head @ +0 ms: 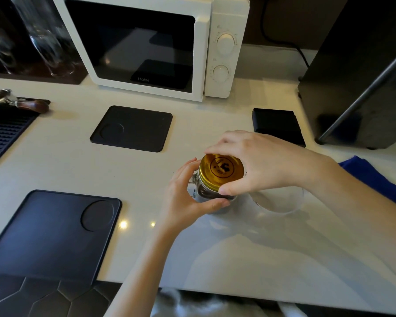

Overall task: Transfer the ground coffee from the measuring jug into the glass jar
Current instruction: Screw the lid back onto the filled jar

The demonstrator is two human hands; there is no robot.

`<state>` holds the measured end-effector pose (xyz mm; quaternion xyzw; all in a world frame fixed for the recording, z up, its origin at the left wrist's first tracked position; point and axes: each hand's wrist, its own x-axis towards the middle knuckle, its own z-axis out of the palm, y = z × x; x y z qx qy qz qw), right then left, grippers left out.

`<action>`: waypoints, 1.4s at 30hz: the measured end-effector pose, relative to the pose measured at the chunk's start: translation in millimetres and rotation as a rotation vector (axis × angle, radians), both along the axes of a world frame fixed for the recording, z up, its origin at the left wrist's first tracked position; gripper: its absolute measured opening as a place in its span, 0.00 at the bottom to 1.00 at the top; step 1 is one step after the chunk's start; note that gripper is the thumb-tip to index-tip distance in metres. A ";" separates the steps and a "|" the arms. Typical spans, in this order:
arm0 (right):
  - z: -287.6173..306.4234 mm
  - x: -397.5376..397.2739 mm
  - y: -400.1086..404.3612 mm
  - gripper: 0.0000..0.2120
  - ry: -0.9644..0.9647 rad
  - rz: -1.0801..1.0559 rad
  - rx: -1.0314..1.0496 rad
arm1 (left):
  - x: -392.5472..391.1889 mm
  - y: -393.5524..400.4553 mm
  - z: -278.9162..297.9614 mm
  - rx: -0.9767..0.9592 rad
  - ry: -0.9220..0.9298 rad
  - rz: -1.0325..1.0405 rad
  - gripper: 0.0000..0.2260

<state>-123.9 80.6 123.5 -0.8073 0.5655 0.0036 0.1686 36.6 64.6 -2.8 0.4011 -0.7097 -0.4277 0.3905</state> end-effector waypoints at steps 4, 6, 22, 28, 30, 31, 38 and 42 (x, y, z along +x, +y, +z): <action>3.1 0.8 -1.5 0.29 0.025 -0.034 0.019 | 0.4 -0.7 -2.1 -0.009 -0.012 -0.001 0.31; 2.5 2.9 -2.7 0.29 0.088 -0.076 -0.030 | 0.4 -0.9 -2.3 -0.012 -0.029 -0.004 0.31; 4.5 -4.4 -2.2 0.33 0.058 -0.040 -0.013 | 1.0 -1.4 0.8 -0.020 0.010 -0.047 0.28; 1.8 -5.1 -2.5 0.39 0.058 -0.019 0.088 | 1.4 -1.8 -1.4 -0.008 0.008 -0.040 0.29; 0.6 -4.0 -1.4 0.32 0.036 -0.053 0.076 | 1.4 -1.7 -0.7 -0.015 0.003 -0.039 0.29; 2.8 -2.8 -1.8 0.30 0.077 -0.081 0.017 | 1.6 -1.9 -0.4 -0.021 -0.006 -0.039 0.29; 3.8 -8.7 -2.2 0.34 0.001 -0.023 0.066 | 1.1 -2.0 -2.4 -0.002 0.002 -0.035 0.30; -4.3 -5.4 -1.6 0.32 -0.002 -0.068 -0.035 | 1.6 -2.8 -3.0 -0.009 0.006 -0.045 0.30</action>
